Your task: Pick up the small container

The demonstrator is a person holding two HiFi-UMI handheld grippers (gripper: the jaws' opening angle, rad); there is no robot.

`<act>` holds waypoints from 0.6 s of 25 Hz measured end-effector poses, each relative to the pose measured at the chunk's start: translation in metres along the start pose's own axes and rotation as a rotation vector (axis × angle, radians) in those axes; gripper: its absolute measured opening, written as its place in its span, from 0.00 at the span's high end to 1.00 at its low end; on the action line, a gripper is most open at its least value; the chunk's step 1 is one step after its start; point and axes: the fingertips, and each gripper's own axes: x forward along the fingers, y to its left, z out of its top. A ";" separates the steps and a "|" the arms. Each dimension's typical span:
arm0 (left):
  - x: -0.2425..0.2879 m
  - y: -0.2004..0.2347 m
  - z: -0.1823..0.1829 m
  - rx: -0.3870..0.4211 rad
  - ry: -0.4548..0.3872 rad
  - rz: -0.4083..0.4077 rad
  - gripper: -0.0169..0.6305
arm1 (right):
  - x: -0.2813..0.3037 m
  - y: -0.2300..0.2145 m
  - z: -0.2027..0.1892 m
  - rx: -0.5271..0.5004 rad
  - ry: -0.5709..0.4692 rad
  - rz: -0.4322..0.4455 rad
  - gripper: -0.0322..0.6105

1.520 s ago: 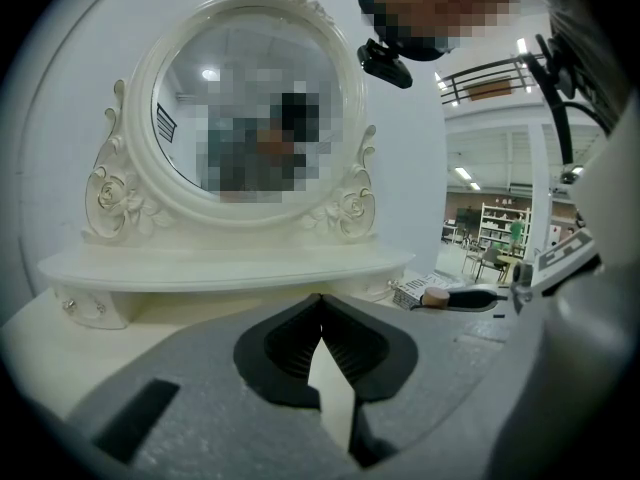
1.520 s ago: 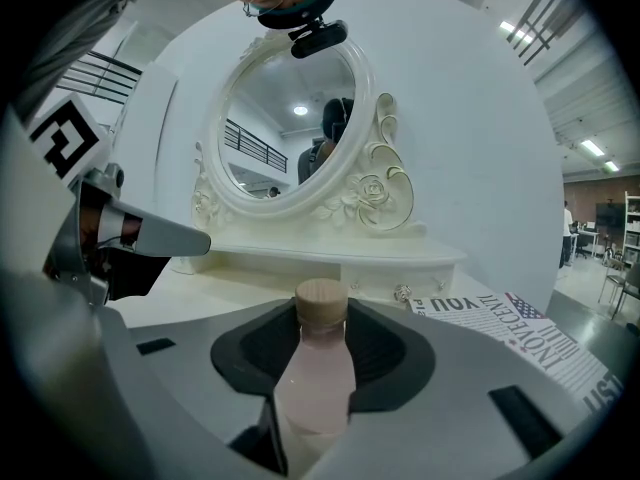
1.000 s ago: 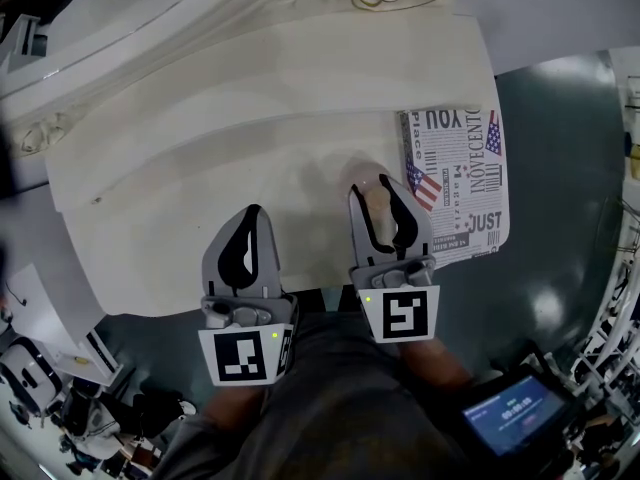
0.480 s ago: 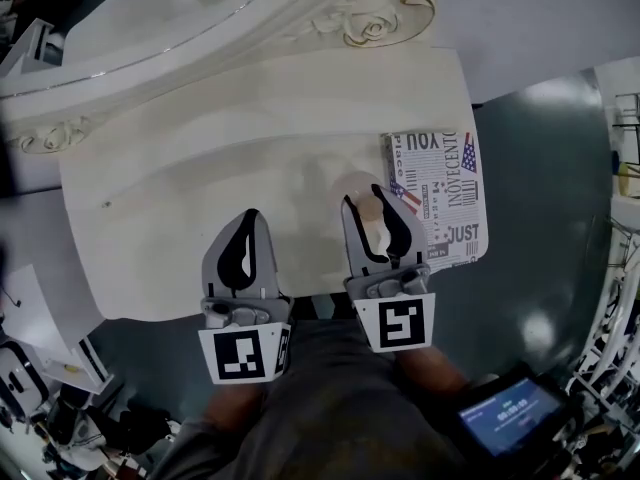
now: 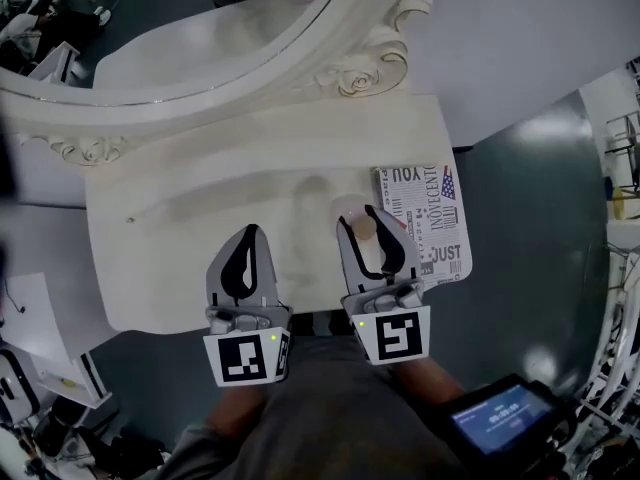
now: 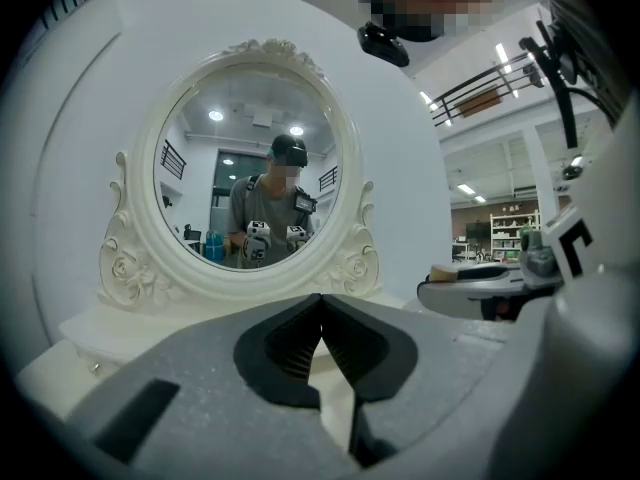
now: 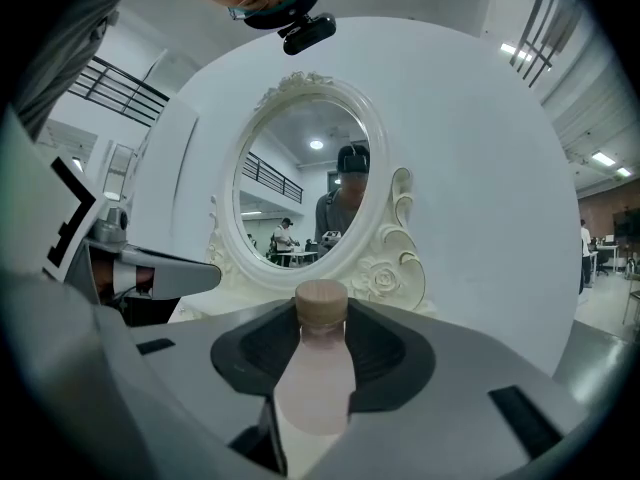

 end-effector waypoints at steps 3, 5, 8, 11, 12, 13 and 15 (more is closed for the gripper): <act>-0.005 -0.003 0.014 0.013 -0.026 0.007 0.95 | -0.005 0.000 0.015 -0.001 -0.024 0.009 0.73; -0.008 -0.003 0.021 0.018 -0.040 0.013 0.95 | -0.007 0.001 0.024 -0.005 -0.039 0.017 0.73; -0.011 -0.004 0.028 0.025 -0.056 0.019 0.95 | -0.009 0.003 0.036 -0.019 -0.061 0.026 0.73; -0.014 -0.007 0.036 0.024 -0.066 0.018 0.95 | -0.013 0.006 0.048 -0.028 -0.084 0.034 0.73; -0.015 -0.008 0.039 0.025 -0.071 0.017 0.95 | -0.015 0.006 0.052 -0.027 -0.089 0.035 0.73; -0.016 -0.009 0.042 0.028 -0.077 0.016 0.95 | -0.017 0.006 0.055 -0.028 -0.094 0.035 0.73; -0.018 -0.010 0.047 0.035 -0.094 0.018 0.95 | -0.019 0.006 0.059 -0.034 -0.100 0.037 0.73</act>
